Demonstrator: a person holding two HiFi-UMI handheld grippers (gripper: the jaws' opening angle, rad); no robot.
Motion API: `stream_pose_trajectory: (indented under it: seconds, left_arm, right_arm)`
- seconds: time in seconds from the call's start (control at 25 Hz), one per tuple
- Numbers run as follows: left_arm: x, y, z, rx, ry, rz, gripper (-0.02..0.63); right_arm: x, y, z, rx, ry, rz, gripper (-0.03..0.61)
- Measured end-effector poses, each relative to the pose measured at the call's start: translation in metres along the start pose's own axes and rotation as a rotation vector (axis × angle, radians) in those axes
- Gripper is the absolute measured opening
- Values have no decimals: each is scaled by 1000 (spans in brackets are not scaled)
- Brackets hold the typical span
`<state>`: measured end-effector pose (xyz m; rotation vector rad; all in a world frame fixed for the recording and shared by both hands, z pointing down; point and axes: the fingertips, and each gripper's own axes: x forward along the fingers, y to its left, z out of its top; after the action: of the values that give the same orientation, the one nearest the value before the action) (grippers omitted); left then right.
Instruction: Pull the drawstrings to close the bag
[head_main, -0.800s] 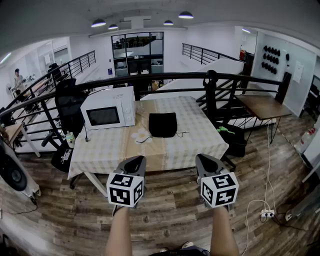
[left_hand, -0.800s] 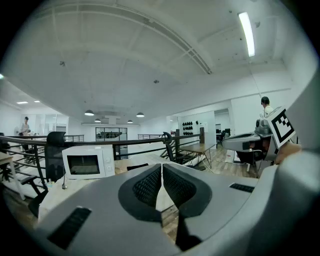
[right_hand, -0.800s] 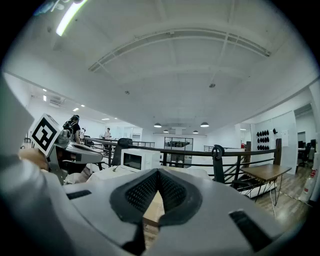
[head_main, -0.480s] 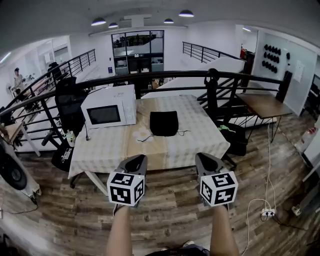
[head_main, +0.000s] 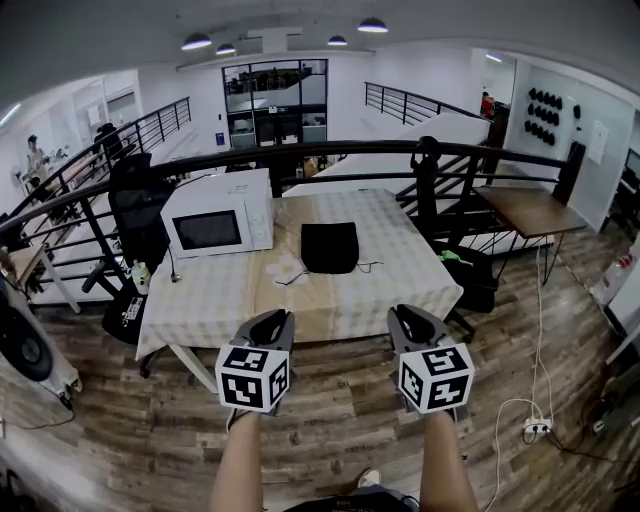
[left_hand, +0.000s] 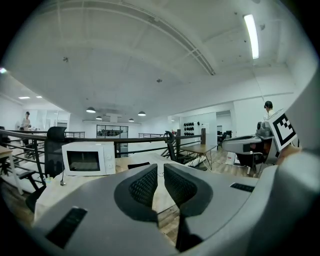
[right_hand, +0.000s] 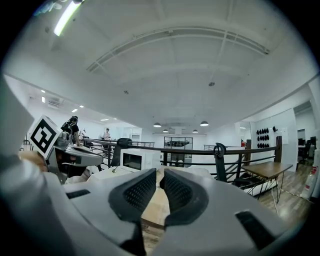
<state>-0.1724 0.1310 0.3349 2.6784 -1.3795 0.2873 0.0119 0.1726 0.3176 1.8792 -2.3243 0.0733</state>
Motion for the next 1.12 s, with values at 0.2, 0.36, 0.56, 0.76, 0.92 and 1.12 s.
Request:
stream_pose_trajectory:
  seconds: [0.2, 0.36, 0.56, 0.76, 0.92, 1.12]
  left_arm:
    - [9, 7, -5, 2, 12, 5, 87]
    - [18, 12, -10, 3, 24, 15, 99]
    - [34, 17, -9, -9, 12, 34, 104]
    - [56, 25, -6, -11, 5, 60, 123]
    - [81, 31, -4, -2, 19, 81, 144]
    - [112, 38, 1, -4, 24, 116, 154]
  right_arm:
    - [15, -2, -5, 14, 8, 7, 72]
    - [25, -6, -8, 21, 8, 14, 95]
    - [42, -16, -15, 20, 28, 14, 116]
    - [65, -26, -18, 31, 37, 33, 173]
    - [87, -39, -15, 35, 28, 53, 206]
    - [113, -61, -12, 34, 23, 72, 230]
